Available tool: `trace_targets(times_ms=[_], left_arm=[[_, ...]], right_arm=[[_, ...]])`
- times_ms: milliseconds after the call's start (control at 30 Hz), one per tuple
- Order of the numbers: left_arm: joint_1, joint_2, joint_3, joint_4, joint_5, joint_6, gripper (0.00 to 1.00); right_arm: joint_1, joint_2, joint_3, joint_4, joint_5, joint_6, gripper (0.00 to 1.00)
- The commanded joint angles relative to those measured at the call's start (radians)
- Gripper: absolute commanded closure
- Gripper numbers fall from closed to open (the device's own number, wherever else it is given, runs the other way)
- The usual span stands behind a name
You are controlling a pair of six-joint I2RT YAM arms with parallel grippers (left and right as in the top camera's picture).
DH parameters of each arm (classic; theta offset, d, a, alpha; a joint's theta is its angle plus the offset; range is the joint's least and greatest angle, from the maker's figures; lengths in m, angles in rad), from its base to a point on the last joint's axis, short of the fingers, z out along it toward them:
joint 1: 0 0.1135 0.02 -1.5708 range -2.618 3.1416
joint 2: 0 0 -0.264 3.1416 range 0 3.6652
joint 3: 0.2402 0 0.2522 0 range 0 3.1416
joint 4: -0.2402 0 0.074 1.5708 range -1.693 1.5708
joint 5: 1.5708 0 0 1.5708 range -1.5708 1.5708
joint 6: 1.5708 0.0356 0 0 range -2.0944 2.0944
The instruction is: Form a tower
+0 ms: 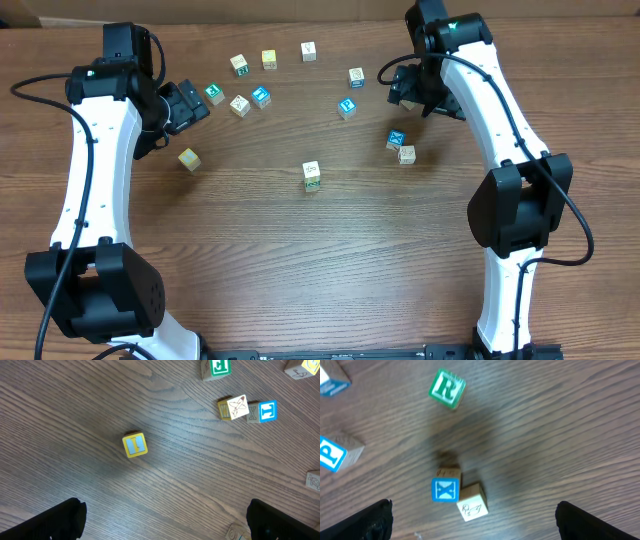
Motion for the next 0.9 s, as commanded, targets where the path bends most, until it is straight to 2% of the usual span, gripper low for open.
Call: trace_targets(times_ms=[0, 133, 300, 500, 700, 867], left_arm=[[-0.002, 0.012, 0.0, -0.002, -0.006, 0.019, 0.0], [-0.002, 0.012, 0.0, -0.002, -0.006, 0.019, 0.0], [-0.002, 0.012, 0.0, -0.002, -0.006, 0.019, 0.0], [-0.002, 0.012, 0.0, -0.002, -0.006, 0.019, 0.01], [-0.002, 0.012, 0.0, -0.002, -0.006, 0.019, 0.0], [-0.002, 0.012, 0.0, -0.002, -0.006, 0.019, 0.0]], right_arm=[[0.01, -0.012, -0.006, -0.004, -0.117, -0.07, 0.03], [0.051, -0.018, 0.02, -0.023, -0.236, -0.125, 0.17], [0.148, -0.063, 0.068, -0.033, -0.223, -0.124, 0.18], [0.279, -0.084, 0.067, -0.05, -0.209, -0.123, 0.05], [0.36, -0.083, 0.023, -0.042, -0.204, -0.114, 0.02], [0.392, -0.083, -0.031, -0.03, -0.147, -0.044, 0.0]])
